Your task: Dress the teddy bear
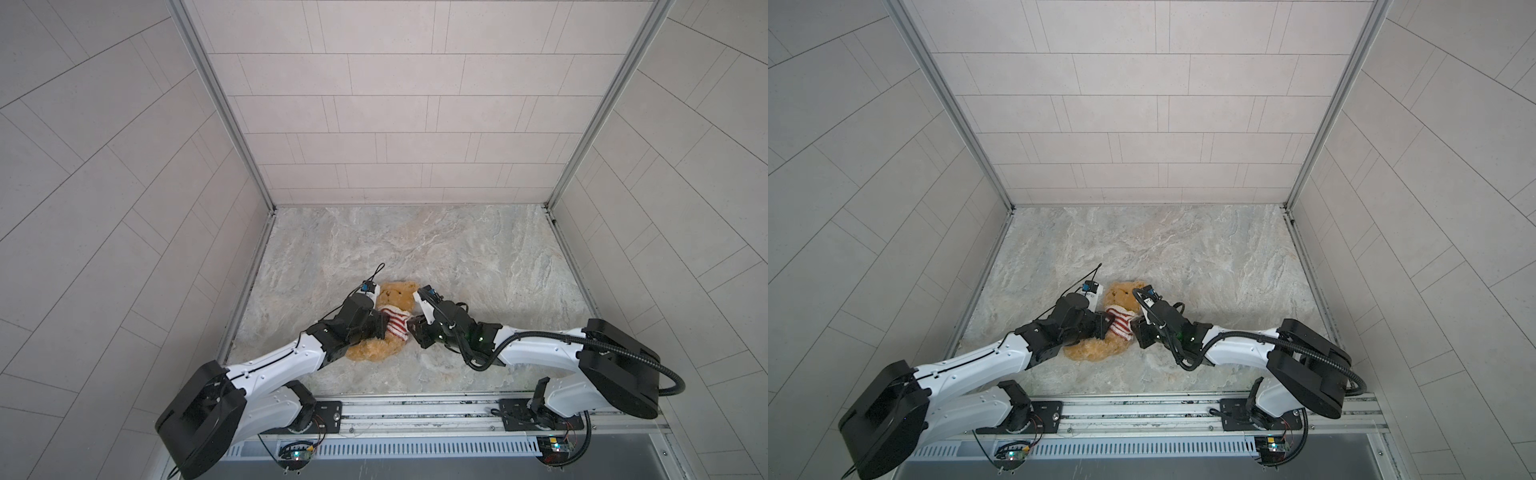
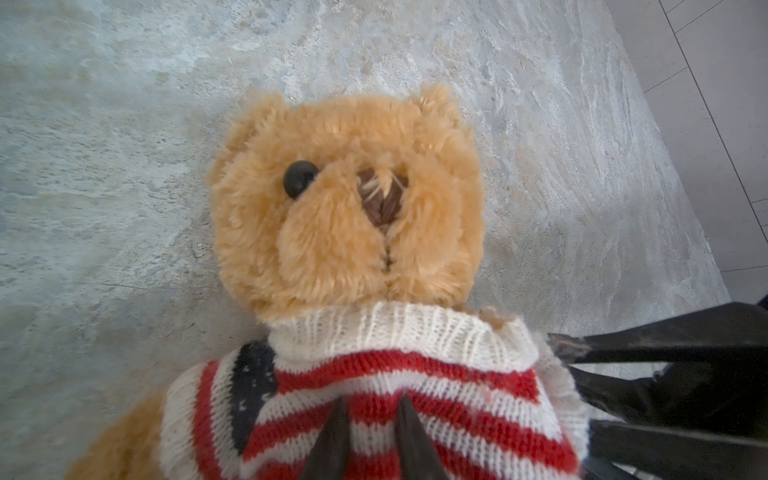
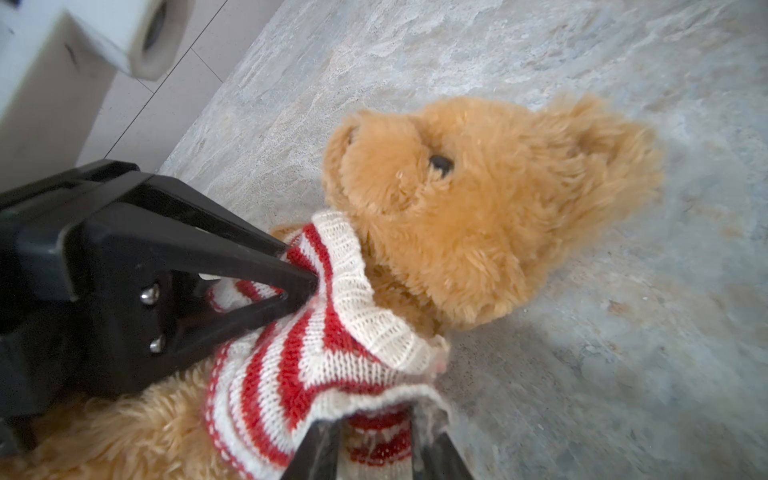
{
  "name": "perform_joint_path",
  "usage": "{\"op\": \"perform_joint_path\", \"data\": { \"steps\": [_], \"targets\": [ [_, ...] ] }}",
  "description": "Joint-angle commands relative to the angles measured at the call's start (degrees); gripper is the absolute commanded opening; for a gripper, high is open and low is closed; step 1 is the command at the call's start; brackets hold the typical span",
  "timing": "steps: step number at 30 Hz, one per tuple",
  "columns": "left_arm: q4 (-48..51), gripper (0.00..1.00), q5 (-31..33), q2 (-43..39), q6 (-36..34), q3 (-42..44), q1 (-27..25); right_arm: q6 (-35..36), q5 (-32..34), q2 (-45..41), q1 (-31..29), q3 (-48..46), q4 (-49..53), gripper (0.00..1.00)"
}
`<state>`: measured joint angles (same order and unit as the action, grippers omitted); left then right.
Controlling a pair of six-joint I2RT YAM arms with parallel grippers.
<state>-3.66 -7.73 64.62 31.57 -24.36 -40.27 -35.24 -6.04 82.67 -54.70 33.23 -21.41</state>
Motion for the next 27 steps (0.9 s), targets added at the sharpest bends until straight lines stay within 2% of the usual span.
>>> {"op": "perform_joint_path", "data": {
  "steps": [1,5,11,16,21,27],
  "targets": [
    [0.97,0.22,-0.79,1.55,0.14,2.10,0.11,-0.48,-1.87,1.67,-0.41,1.26,-3.44,0.35],
    [0.15,0.22,-1.04,1.81,0.20,2.41,0.17,-0.61,-2.25,2.79,-0.41,1.79,-3.99,0.41],
    [-0.55,0.22,-1.26,2.17,0.01,2.54,0.11,-0.70,-3.44,4.35,-0.41,1.90,-4.34,0.42],
    [-0.56,0.22,-1.00,2.22,-0.05,2.53,0.11,-0.79,-4.32,4.79,-0.41,3.69,-4.09,0.29],
    [-0.47,0.19,-0.75,2.64,-0.11,2.72,0.92,0.54,-2.04,2.20,-1.37,3.98,-0.33,0.09],
    [-1.08,0.17,-1.06,2.11,-0.46,3.05,1.86,3.70,2.61,-2.27,-3.98,6.03,5.71,0.01]
  ]
}}
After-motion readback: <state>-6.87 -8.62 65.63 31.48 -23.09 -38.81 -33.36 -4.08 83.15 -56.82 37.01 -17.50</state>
